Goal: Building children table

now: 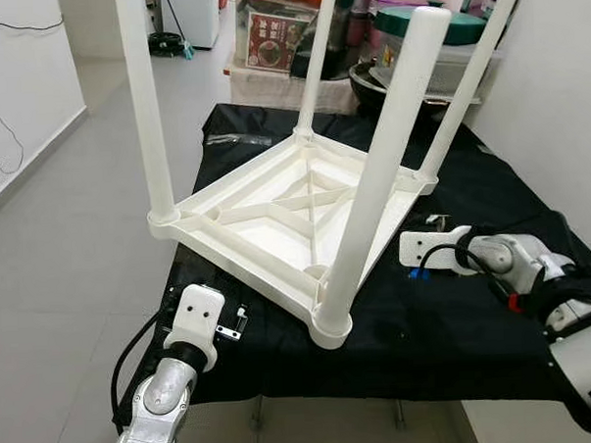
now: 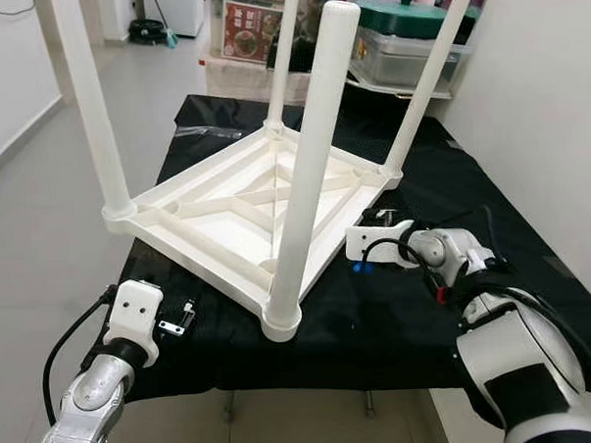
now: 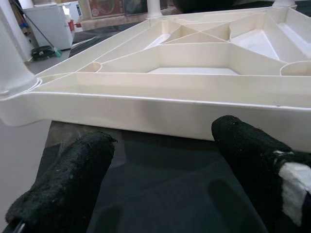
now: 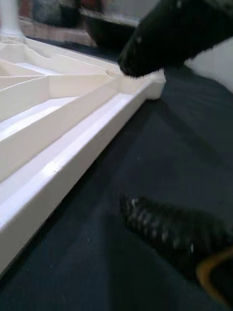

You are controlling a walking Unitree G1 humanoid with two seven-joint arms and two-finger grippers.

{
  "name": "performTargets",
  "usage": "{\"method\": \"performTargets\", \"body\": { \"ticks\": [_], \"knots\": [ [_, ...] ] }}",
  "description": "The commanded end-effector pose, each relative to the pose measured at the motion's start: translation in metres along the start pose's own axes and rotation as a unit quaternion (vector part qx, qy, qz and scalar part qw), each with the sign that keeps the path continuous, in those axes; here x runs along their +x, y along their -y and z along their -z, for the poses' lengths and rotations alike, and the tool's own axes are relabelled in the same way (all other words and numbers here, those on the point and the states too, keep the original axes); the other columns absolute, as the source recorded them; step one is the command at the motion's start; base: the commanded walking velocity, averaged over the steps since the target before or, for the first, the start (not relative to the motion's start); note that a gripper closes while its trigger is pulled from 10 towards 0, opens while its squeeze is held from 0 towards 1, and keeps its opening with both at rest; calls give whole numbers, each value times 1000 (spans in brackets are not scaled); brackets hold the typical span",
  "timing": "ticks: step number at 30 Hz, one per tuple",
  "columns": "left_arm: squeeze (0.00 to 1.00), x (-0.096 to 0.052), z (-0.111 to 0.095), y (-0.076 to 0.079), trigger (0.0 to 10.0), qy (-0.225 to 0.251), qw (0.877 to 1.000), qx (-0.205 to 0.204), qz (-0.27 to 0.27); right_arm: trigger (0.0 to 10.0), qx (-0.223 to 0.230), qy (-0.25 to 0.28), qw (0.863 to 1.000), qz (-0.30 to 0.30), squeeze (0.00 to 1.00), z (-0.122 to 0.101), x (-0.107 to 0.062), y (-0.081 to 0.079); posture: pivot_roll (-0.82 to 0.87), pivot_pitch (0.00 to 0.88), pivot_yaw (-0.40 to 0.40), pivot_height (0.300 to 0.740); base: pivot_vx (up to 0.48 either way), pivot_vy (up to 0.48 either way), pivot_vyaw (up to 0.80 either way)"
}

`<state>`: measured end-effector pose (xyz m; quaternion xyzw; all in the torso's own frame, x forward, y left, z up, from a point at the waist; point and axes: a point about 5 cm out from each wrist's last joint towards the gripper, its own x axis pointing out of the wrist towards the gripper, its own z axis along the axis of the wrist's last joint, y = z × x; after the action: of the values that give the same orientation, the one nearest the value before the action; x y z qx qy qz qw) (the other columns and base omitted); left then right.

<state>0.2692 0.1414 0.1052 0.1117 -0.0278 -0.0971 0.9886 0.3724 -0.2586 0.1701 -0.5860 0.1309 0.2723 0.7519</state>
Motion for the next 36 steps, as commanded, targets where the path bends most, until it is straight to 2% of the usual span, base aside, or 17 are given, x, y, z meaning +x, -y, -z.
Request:
{"method": "performTargets", "body": {
  "ticks": [1,6,8,9,11,14,18,20,21,22,24,26,28,29,31,32,36],
  "knots": [
    [0,-1,2,0,10000,-3,1000,5,3,10000,59,8,998,-8,1000,10,-8,-1,34,0,-149,740,0,0,0],
    [0,-1,2,0,10000,-3,1000,5,2,10000,118,19,992,-43,1000,17,-11,-11,36,0,-150,740,0,0,0],
    [0,-1,2,0,10000,-3,1000,4,2,10000,109,19,990,-91,1000,24,-14,-27,39,0,-150,740,0,0,0],
    [0,-3,2,-2,10000,-1,1000,4,-2,10000,89,23,983,-161,1000,34,-22,-53,29,0,-147,740,0,0,0],
    [0,-4,2,-3,10000,0,1000,4,-3,10000,90,31,981,-168,1000,34,-23,-57,29,0,-147,740,0,0,0],
    [0,-5,2,-7,10000,1,1000,0,-12,10000,208,145,967,-40,1000,4,-11,-48,26,0,-149,740,0,0,0],
    [0,-5,2,-7,10000,3,1000,-1,-15,10000,291,147,942,86,1000,-1,-4,-39,31,0,-150,740,0,0,0],
    [0,-6,1,-7,10000,3,1000,-2,-15,10000,310,98,935,145,882,7,-1,-42,36,0,-150,740,0,0,0],
    [0,-7,1,-7,10000,3,1000,-2,-15,10000,323,63,925,187,0,14,-1,-43,39,0,-156,740,0,0,0],
    [0,-8,1,-7,10000,3,1000,-1,-15,10000,348,38,910,222,0,19,-1,-45,39,0,-156,740,0,0,0],
    [0,-8,1,-7,10000,3,1000,-1,-15,10000,348,38,910,222,0,19,-1,-45,39,0,-156,740,0,0,0],
    [0,-10,2,-8,10000,3,1000,-1,-16,10000,375,30,894,242,0,21,-3,-50,43,0,-161,740,0,0,0],
    [0,-13,2,-12,10000,3,1000,-4,-26,10000,445,48,840,306,0,10,-10,-68,33,0,-159,740,0,0,0],
    [0,-13,2,-12,10000,3,1000,-4,-26,10000,445,48,840,306,0,10,-10,-68,33,0,-159,740,0,0,0],
    [0,-14,2,-12,10000,5,1000,-8,-29,10000,489,61,796,351,0,-1,-20,-79,35,0,-157,740,0,0,0],
    [0,-14,2,-12,10000,5,1000,-8,-29,10000,489,61,796,351,0,-1,-20,-79,35,0,-157,740,0,0,0],
    [0,-15,-5,-11,10000,21,999,-19,-32,10000,514,141,747,397,0,-34,-29,-67,38,0,-154,740,0,0,0]
  ]
}}
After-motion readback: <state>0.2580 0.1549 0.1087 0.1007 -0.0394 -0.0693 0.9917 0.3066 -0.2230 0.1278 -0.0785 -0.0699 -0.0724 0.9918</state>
